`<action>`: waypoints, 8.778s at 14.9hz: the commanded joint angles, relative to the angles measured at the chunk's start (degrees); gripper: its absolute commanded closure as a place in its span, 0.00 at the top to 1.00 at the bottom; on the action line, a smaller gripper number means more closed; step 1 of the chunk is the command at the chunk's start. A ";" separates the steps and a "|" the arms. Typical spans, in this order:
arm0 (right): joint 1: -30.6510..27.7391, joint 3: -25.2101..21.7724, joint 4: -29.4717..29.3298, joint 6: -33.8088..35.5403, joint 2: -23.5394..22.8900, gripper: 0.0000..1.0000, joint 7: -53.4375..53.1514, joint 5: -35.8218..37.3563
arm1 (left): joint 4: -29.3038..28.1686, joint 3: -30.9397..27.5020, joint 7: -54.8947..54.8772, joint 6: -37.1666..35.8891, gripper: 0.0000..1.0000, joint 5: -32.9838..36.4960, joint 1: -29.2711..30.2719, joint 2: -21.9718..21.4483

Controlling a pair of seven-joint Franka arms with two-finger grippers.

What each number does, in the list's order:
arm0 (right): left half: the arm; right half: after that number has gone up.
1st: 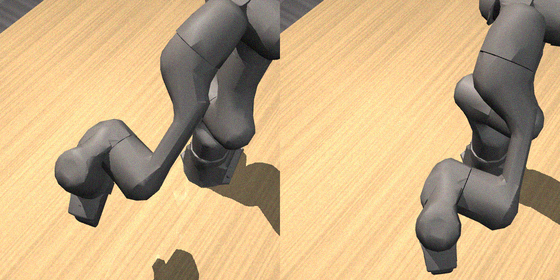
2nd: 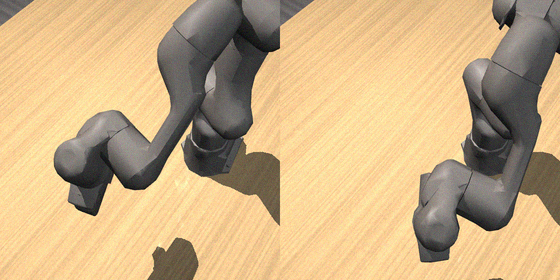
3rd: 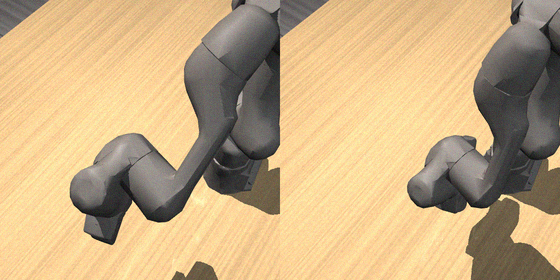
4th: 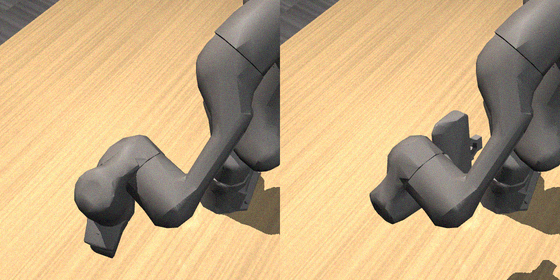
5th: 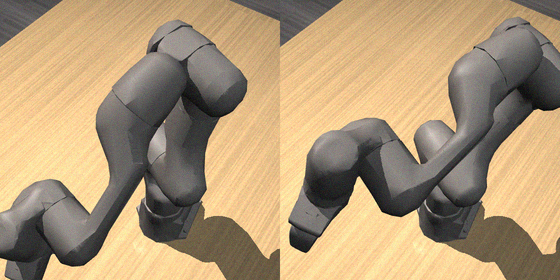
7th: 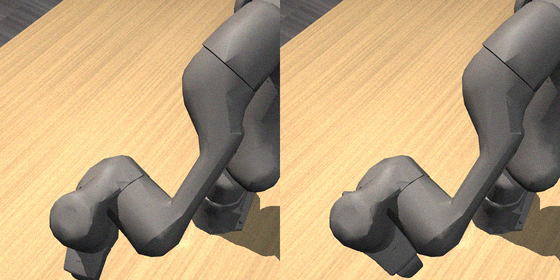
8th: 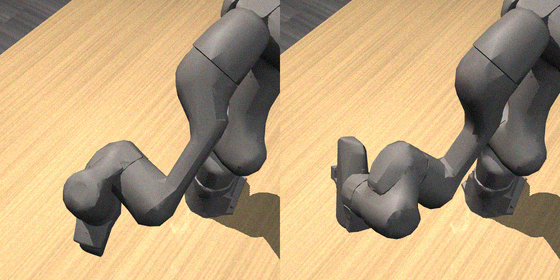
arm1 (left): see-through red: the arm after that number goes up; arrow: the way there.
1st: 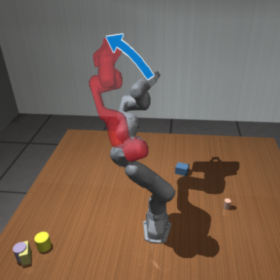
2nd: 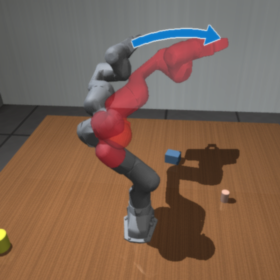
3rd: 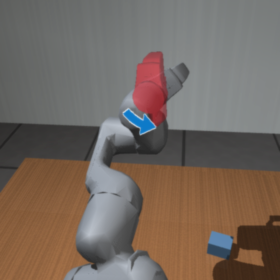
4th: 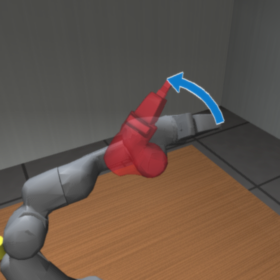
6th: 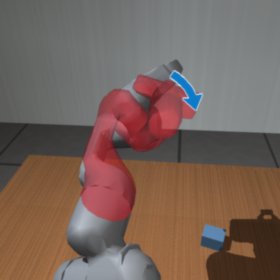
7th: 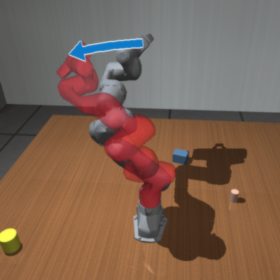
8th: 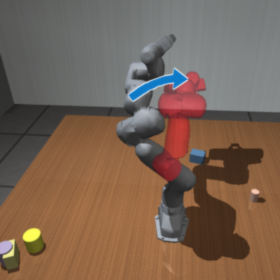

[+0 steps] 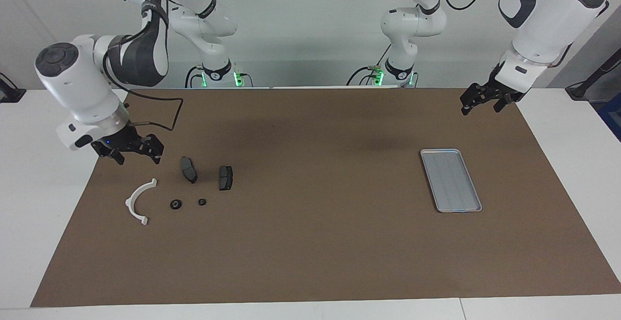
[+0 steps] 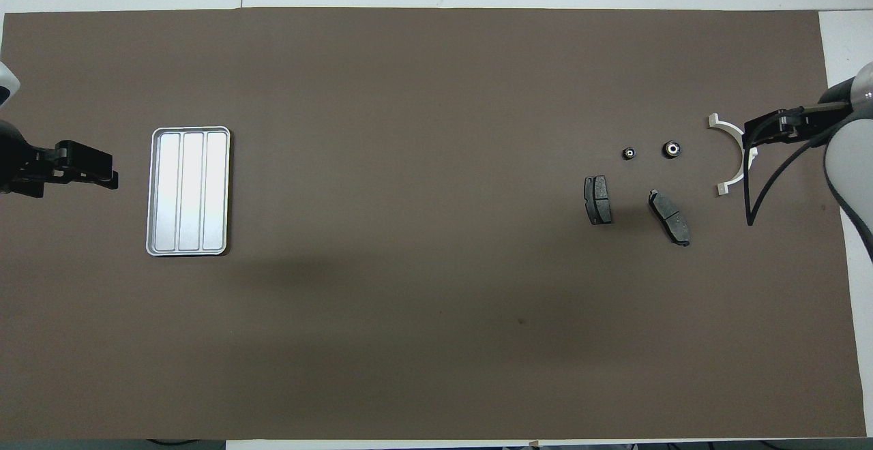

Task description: Pick bearing gear from pile to tray

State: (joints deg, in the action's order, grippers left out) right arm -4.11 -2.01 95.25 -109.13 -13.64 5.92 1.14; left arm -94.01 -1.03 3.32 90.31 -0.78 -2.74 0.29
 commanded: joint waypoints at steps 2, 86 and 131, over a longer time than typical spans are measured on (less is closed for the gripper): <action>0.15 0.61 -1.82 -2.57 -3.58 1.00 1.29 -0.17 | -1.88 -0.20 -0.07 0.30 1.00 0.69 -0.52 -1.69; 40.67 2.80 4.50 -22.00 -15.09 0.00 -54.87 -0.96 | -12.96 0.33 14.70 12.60 1.00 -1.33 -5.09 -4.42; 6.22 2.63 9.87 -21.38 -7.62 0.99 -3.37 -0.96 | -6.09 0.33 53.72 35.98 0.97 -5.02 -38.40 27.49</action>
State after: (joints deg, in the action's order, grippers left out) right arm 2.47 0.11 103.99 -128.43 -20.91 1.54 0.74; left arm -97.34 0.06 56.22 123.85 -4.97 -40.34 28.90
